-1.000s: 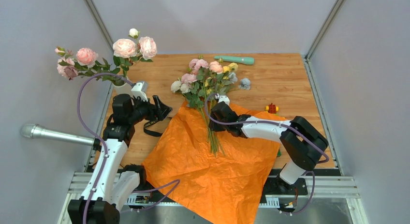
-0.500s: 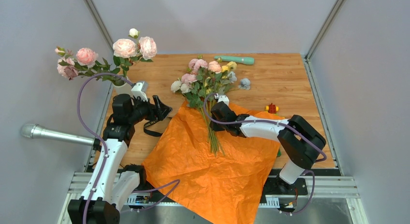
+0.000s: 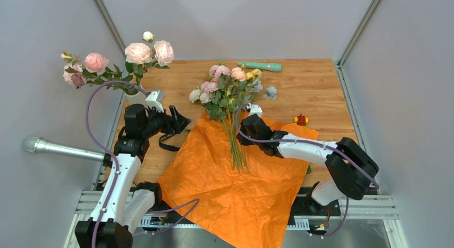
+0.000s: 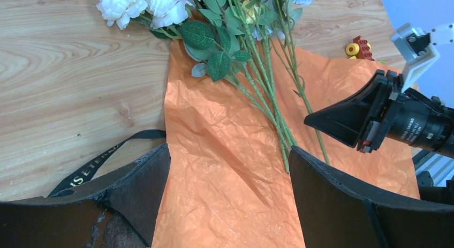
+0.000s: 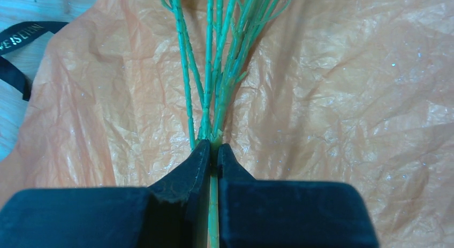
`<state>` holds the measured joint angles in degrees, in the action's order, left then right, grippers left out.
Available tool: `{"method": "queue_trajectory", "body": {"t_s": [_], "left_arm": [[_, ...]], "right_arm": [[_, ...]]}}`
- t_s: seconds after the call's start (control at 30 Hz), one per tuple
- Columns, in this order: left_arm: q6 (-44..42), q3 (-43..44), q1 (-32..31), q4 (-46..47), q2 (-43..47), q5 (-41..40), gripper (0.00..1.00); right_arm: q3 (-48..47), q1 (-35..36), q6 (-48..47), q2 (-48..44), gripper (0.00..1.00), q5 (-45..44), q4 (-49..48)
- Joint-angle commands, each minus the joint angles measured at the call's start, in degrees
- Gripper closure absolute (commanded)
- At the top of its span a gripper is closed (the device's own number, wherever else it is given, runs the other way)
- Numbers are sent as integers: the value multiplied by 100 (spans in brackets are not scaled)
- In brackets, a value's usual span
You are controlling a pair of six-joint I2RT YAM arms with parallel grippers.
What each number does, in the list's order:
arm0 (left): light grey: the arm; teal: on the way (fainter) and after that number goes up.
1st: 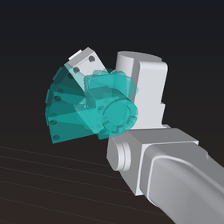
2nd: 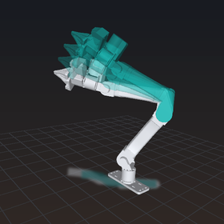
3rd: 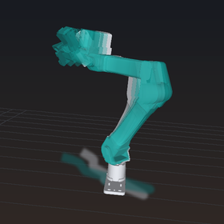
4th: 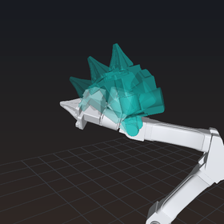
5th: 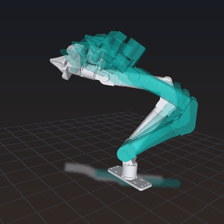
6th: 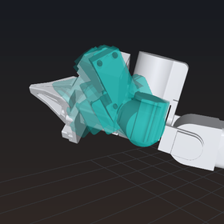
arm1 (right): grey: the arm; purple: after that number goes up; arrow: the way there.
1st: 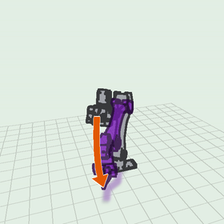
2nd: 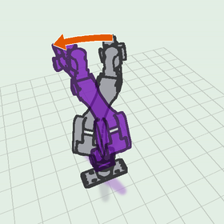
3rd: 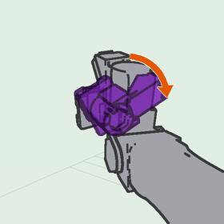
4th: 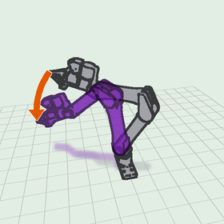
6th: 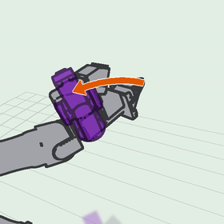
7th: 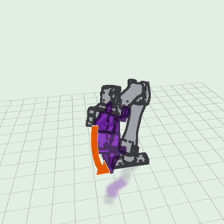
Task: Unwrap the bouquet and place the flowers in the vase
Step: Pick up the fake flower from the wrapping paper.
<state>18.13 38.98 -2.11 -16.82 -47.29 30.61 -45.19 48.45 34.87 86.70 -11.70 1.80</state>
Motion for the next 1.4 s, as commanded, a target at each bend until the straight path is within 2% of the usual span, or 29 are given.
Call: {"method": "queue_trajectory", "body": {"t_s": [0.0,0.5,0.73,0.87,1.03,1.2,1.37], "left_arm": [[33,14,0,190,35,79,12],[57,-37,-7,248,60,189,12],[61,-58,-168,385,142,262,13],[139,-85,-1005,356,294,-220,13],[780,-607,-1988,1307,287,-763,13],[1259,-994,-3053,2613,-454,-1277,13],[1268,-875,-3670,3366,-1621,-1674,12]], "right_arm": [[259,-25,-41,-555,100,-136,-610],[1702,-28,177,-2616,100,-1425,-1104],[1868,-31,-224,-3086,100,-1249,-1442],[1893,-24,-475,-3038,100,-818,-1807],[1974,-28,-490,-2869,100,-320,-2242],[1970,-23,-443,-2676,100,-24,-2413],[2070,-19,-330,-2649,100,69,-2577]]}}
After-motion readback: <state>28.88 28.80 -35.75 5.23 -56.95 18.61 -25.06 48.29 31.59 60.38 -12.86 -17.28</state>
